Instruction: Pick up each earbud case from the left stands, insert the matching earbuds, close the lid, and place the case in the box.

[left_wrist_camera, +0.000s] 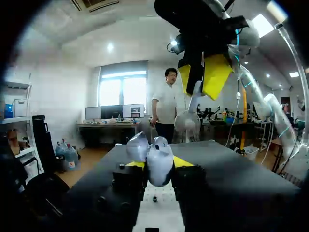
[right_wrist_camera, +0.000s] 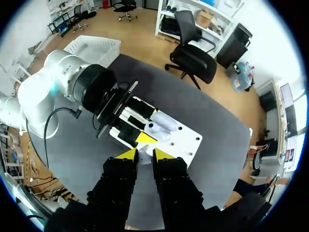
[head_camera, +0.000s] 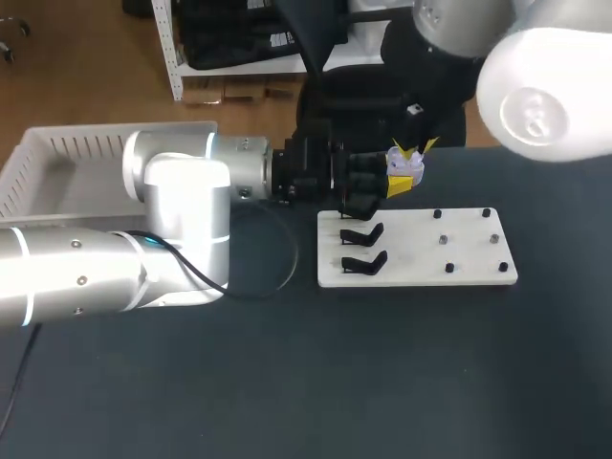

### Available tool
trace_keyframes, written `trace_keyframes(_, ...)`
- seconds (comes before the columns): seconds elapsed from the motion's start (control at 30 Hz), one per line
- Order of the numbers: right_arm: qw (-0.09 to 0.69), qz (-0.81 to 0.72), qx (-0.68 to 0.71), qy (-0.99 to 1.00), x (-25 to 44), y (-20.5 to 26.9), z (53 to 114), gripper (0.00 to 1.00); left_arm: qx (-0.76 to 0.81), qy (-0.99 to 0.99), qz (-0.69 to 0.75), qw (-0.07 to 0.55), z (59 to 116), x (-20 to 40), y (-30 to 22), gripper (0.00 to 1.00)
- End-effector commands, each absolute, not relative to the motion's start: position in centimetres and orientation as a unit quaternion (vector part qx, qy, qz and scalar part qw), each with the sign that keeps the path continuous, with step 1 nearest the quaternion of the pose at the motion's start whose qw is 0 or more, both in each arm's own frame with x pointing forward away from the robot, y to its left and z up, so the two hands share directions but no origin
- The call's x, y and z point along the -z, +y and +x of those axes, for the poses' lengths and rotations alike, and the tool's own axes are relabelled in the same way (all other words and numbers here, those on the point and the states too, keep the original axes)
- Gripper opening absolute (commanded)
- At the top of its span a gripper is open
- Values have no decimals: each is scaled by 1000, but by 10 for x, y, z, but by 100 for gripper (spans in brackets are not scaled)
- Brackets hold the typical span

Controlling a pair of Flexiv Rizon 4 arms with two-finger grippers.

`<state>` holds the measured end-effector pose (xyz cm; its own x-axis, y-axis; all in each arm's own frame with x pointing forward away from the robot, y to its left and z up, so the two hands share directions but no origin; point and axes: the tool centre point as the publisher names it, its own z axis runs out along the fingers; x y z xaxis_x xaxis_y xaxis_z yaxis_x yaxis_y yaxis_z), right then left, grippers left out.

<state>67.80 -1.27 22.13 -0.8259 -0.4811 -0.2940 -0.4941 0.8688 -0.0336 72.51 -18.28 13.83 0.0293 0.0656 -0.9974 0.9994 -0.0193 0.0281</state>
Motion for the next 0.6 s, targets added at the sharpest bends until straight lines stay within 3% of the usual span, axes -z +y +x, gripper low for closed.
trace_keyframes(0.03, 154, -255, -18, 954, -213, -10, 685, 0, 479, 504, 526, 490, 723, -137, -183, 0)
trace_keyframes(0.6, 168, -259, -16, 951, -199, -5, 698, 0, 479, 504, 526, 490, 723, -137, -183, 0)
